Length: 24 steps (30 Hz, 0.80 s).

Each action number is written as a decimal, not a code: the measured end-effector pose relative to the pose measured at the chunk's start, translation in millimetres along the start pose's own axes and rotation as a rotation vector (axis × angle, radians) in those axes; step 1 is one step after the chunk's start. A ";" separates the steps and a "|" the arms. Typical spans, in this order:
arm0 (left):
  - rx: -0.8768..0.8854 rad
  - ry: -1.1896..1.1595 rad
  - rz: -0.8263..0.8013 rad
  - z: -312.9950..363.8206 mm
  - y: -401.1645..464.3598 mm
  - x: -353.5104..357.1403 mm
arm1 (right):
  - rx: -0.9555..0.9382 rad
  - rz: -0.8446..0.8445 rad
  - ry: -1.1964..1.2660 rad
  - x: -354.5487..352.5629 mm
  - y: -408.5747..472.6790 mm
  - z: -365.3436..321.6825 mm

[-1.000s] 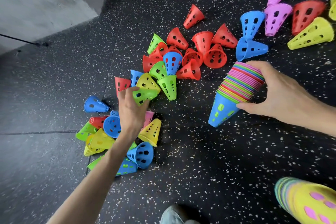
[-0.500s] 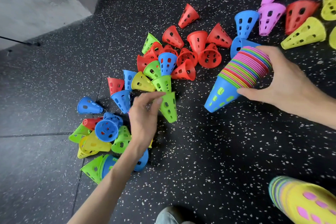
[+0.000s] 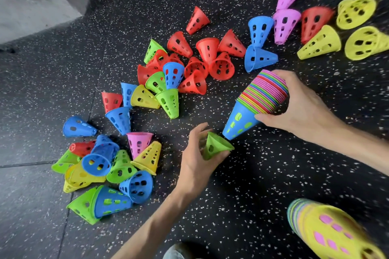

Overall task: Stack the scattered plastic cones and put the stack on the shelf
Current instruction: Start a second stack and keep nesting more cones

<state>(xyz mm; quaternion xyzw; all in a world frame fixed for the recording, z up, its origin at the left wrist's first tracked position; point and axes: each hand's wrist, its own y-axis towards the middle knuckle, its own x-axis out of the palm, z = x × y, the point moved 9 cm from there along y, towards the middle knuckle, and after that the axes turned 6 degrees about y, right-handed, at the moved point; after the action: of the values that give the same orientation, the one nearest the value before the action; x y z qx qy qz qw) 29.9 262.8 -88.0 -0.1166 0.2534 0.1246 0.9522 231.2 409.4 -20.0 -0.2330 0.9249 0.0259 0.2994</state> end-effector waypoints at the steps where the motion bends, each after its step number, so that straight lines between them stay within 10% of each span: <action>1: 0.011 -0.001 0.015 3.3 -0.9 -0.8 | 0.003 -0.010 0.000 2.7 0.1 -0.5; 24: 0.066 -0.081 -0.049 47.7 31.1 33.9 | -0.045 -0.259 0.058 23.5 13.9 6.4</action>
<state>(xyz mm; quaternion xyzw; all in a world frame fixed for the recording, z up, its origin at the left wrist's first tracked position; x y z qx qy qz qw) 70.9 311.7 -70.0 -0.0862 0.2158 0.0973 0.9678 211.8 413.2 -39.8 -0.3578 0.8945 0.0009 0.2679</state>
